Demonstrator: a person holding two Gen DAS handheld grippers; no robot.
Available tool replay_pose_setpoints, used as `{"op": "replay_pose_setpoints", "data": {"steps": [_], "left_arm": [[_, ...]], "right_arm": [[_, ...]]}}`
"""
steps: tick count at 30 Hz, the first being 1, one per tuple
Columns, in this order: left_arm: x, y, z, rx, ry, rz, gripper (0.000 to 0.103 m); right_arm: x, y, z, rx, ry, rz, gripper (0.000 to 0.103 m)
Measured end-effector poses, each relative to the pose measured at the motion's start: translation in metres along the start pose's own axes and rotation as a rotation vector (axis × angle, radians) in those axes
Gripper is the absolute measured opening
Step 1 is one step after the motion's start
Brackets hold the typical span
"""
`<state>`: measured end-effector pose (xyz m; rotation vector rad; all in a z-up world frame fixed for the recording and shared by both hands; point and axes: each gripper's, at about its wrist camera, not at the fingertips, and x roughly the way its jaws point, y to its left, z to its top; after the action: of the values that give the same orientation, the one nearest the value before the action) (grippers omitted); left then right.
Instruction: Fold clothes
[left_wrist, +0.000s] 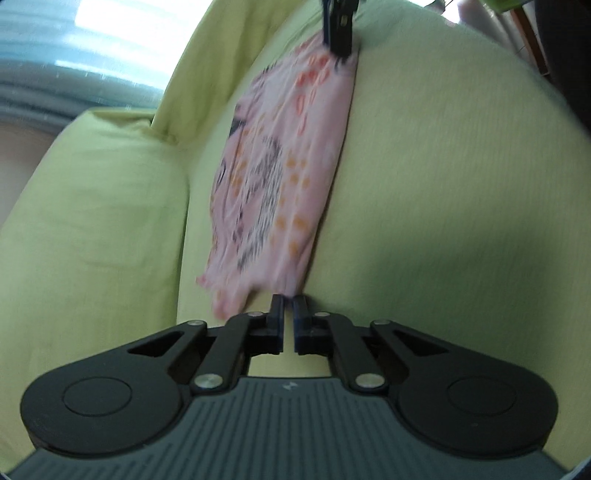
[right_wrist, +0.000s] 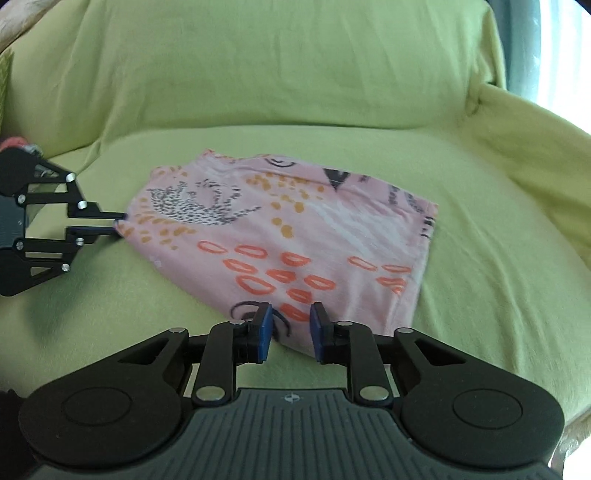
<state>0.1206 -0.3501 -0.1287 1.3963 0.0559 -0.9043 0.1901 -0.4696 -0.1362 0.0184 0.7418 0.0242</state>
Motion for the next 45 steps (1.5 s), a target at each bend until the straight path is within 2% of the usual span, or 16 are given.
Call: {"op": "replay_pose_setpoints", "data": {"steps": [5, 8, 11, 15, 22, 32, 36, 37, 40, 43, 45], "left_arm": [[-0.017, 0.022, -0.002, -0.130, -0.019, 0.019, 0.004], [-0.026, 0.029, 0.011, -0.177, -0.083, 0.004, 0.013], [-0.021, 0.034, 0.030, -0.247, -0.116, -0.036, 0.015], [0.001, 0.042, 0.046, -0.351, -0.062, -0.124, 0.014], [-0.002, 0.040, 0.040, -0.402, -0.034, -0.138, 0.013], [0.002, 0.040, 0.040, -0.396, -0.029, -0.128, 0.013], [-0.001, 0.042, 0.038, -0.414, -0.026, -0.124, 0.014], [-0.003, 0.043, 0.037, -0.423, -0.028, -0.118, 0.015], [-0.011, 0.045, 0.034, -0.443, -0.044, -0.089, 0.030], [-0.020, 0.042, 0.033, -0.433, -0.071, -0.084, 0.032], [-0.024, 0.037, 0.035, -0.396, -0.090, -0.081, 0.036]], "right_arm": [[-0.004, -0.008, 0.000, 0.063, -0.008, 0.017, 0.019], [-0.012, -0.008, 0.001, 0.059, -0.034, 0.009, 0.030], [-0.015, -0.010, 0.001, 0.071, -0.047, 0.008, 0.032], [-0.007, -0.010, 0.000, 0.079, -0.013, 0.000, 0.032], [-0.004, -0.016, -0.001, 0.110, 0.010, -0.006, 0.033], [-0.007, -0.020, -0.005, 0.141, 0.022, -0.007, 0.032], [-0.011, -0.019, -0.005, 0.139, 0.025, -0.051, 0.030], [-0.014, -0.016, -0.004, 0.110, 0.019, -0.085, 0.031], [-0.024, -0.005, -0.005, -0.008, -0.019, -0.152, 0.034], [-0.032, 0.016, -0.010, -0.193, -0.059, -0.141, 0.044], [-0.028, 0.036, -0.017, -0.360, -0.048, -0.164, 0.045]]}}
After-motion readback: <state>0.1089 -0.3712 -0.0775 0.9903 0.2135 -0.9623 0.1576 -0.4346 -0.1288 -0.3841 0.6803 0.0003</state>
